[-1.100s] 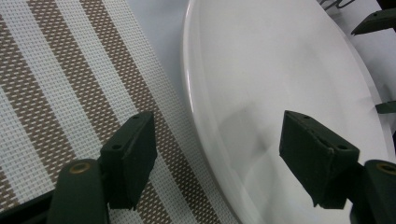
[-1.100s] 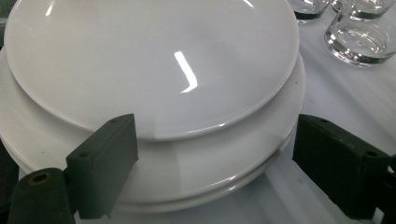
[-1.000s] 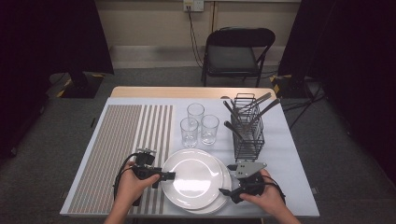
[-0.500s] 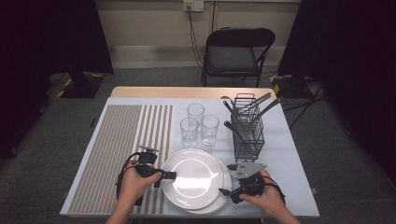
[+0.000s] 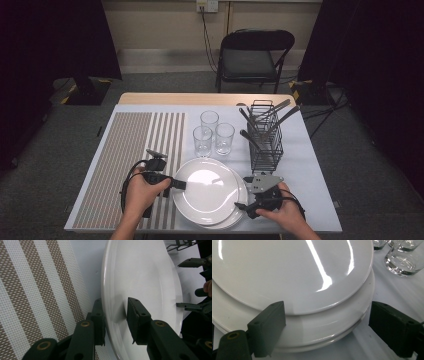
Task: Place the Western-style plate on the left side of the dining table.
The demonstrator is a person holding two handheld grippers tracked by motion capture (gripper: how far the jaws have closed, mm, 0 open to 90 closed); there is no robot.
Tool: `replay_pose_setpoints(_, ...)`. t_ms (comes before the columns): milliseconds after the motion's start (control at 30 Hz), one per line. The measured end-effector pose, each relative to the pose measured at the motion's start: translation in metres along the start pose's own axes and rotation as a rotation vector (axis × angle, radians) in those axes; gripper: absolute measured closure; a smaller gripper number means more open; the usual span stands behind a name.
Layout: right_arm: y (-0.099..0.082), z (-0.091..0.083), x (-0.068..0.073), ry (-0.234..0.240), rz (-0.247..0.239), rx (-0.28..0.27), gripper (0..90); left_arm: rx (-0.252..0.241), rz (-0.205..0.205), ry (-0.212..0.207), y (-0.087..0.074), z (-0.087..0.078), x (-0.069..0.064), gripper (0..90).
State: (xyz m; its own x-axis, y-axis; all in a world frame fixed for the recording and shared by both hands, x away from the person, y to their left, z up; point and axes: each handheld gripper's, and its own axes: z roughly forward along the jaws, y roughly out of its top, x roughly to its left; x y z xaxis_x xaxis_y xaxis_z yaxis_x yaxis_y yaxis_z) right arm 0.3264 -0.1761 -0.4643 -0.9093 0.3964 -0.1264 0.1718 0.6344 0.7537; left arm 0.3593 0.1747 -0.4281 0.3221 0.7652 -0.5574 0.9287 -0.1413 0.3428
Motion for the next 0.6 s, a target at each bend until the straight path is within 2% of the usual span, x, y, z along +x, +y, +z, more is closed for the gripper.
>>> replay_pose_setpoints(100, 0.0, 0.001, 0.0, 0.004, -0.003, -0.006, 13.3, 0.0, 0.003, 0.009, 0.002, -0.002, -0.003, 71.0)
replay_pose_setpoints(167, 0.0, 0.001, 0.0, 0.004, -0.003, -0.009, 13.4, 0.001, 0.008, -0.014, 0.004, -0.005, -0.003, 72.6)
replay_pose_setpoints(200, 0.0, 0.002, 0.001, 0.005, 0.001, -0.011, 13.6, 0.007, -0.018, -0.047, 0.006, -0.009, -0.005, 76.9)
replay_pose_setpoints(233, 0.0, 0.002, 0.002, 0.006, -0.001, -0.011, 13.7, 0.001, -0.019, -0.058, 0.006, -0.01, -0.006, 78.0)
replay_pose_setpoints(433, 0.0, 0.003, 0.003, 0.005, -0.005, -0.013, 13.7, -0.002, -0.013, -0.08, 0.011, -0.017, -0.012, 83.1)
replay_pose_setpoints(467, 0.0, 0.003, 0.003, 0.006, -0.004, -0.014, 13.8, -0.009, -0.027, -0.097, 0.012, -0.018, -0.014, 83.1)
replay_pose_setpoints(533, 0.0, 0.003, 0.003, 0.01, -0.009, -0.013, 14.0, -0.027, -0.021, -0.121, 0.014, -0.02, -0.014, 85.6)
replay_pose_setpoints(600, 0.0, 0.002, 0.003, 0.014, -0.017, -0.012, 14.1, -0.03, -0.016, -0.12, 0.015, -0.021, -0.017, 86.1)
